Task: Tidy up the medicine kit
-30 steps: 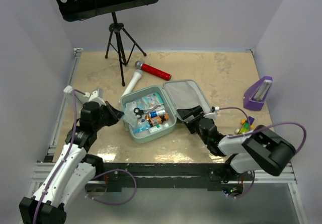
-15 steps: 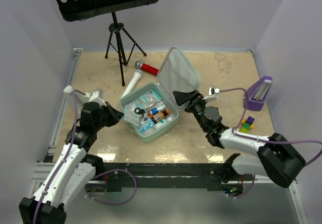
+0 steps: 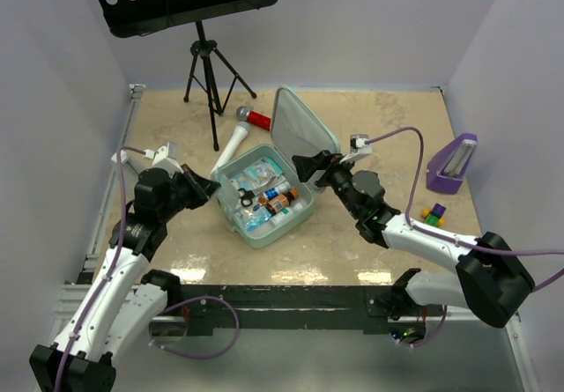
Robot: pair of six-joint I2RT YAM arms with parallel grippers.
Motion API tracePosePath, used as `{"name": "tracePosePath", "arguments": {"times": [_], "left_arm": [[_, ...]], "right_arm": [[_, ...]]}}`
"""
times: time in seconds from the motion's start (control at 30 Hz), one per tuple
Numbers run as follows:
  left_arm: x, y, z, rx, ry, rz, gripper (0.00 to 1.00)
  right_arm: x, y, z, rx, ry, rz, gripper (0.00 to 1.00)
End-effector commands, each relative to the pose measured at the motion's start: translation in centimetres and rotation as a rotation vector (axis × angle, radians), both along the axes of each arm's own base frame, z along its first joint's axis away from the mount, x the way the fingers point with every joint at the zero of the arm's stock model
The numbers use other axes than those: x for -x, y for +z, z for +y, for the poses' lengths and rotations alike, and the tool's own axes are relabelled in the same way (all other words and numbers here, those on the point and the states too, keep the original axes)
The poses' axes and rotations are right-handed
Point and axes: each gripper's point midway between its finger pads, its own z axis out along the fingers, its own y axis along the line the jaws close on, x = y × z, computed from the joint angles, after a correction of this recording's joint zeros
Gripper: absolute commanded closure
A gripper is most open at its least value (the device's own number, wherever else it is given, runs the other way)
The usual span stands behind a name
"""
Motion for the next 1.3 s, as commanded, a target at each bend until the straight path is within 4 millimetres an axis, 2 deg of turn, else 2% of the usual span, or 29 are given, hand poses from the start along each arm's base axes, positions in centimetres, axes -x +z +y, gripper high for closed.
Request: {"name": "tracePosePath", "arguments": {"times": [0.0,0.43,0.47,0.5,0.6,0.7,0.77,1.03,1.27], "left_arm": [[-1.7,7.6,-1.5,0.132,-0.019,-0.175,1.00],[-6.5,17.1,-4.8,0.305,-0.086,-0.306,1.00],[-6.8,17.3,-5.3,0.317,-0.093,-0.298,1.00],[-7.2,19.1,-5.8,0.344,-0.105,-0.350,1.00],[-7.8,21.0,-8.6,0.363,-0.141,-0.367,1.00],[-8.8,21.3,-11.2,0.369,-0.148,-0.344,1.00],[-9.3,21.5,-12.1,0.381,-0.136,-0.336,1.00],[-11.2,22.2,-14.2,0.425,-0.080,-0.313,1.00],[-12.2,21.9,-16.4,0.456,-0.033,-0.277,1.00]], "right_arm": [[0.0,1.6,0.3,0.077,0.033,-0.061,0.02],[0.6,0.6,0.7,0.151,0.082,-0.079,0.02],[0.5,0.5,0.7,0.162,0.085,-0.080,0.02],[0.4,0.6,0.8,0.170,0.085,-0.083,0.02],[0.2,0.5,0.9,0.182,0.088,-0.074,0.02],[0.2,0.4,1.0,0.192,0.092,-0.069,0.02],[0.3,0.5,1.2,0.192,0.098,-0.069,0.02],[0.5,0.3,1.0,0.215,0.103,-0.070,0.02],[0.8,0.1,1.3,0.226,0.131,-0.072,0.03]]}}
